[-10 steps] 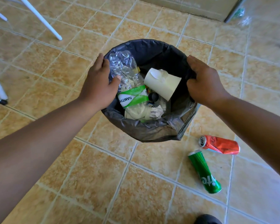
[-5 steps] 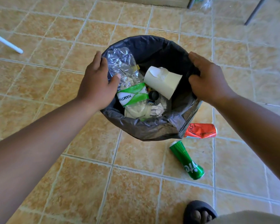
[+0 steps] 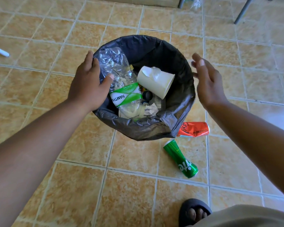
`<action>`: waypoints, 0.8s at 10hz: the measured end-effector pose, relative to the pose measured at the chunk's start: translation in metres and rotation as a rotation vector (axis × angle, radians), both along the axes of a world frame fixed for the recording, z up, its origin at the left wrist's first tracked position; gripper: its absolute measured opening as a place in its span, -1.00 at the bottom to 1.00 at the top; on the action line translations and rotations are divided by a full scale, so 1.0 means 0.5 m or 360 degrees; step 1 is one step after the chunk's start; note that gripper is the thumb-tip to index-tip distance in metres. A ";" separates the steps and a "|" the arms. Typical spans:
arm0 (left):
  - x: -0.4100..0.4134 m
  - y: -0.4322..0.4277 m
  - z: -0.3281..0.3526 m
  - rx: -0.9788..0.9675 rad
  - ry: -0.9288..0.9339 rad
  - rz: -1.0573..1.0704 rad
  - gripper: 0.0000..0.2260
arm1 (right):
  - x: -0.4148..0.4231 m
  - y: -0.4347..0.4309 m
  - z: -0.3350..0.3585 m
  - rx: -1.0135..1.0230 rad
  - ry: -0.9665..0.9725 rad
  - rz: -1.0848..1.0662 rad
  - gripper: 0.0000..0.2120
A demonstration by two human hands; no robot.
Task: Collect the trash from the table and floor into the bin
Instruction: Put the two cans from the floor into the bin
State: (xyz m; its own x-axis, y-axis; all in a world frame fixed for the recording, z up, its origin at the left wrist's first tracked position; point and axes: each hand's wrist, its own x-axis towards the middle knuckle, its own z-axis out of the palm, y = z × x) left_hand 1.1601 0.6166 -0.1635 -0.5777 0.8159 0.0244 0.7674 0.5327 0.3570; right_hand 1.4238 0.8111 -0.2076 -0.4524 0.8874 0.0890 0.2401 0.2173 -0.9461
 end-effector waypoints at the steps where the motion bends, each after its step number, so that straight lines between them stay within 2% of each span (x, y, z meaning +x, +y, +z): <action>1: 0.001 -0.001 -0.001 -0.0014 0.0001 -0.0001 -0.34 | 0.056 0.010 -0.065 0.0192 -0.0308 -0.0035 -0.57; 2: 0.001 -0.001 -0.002 -0.0009 0.0009 -0.0002 -0.34 | 0.121 0.018 -0.141 0.0516 -0.1234 0.0557 -0.53; 3: 0.000 0.000 -0.003 -0.0009 0.0002 -0.0003 -0.34 | 0.168 0.014 -0.194 0.0729 -0.1795 0.1106 -0.24; 4: 0.000 0.000 -0.004 -0.0007 0.0003 -0.0001 -0.34 | 0.188 0.005 -0.225 0.0802 -0.1972 0.1236 -0.13; 5: 0.000 -0.001 -0.004 -0.0011 0.0009 -0.0002 -0.34 | 0.184 0.002 -0.238 0.0801 -0.2001 0.1255 -0.19; 6: 0.000 -0.002 -0.005 -0.0005 0.0008 -0.0002 -0.34 | 0.174 0.009 -0.236 0.0757 -0.1958 0.1208 -0.23; 8: 0.001 -0.004 -0.008 0.0012 -0.0019 -0.0006 -0.33 | 0.160 0.067 -0.148 0.0512 -0.1581 0.0744 -0.46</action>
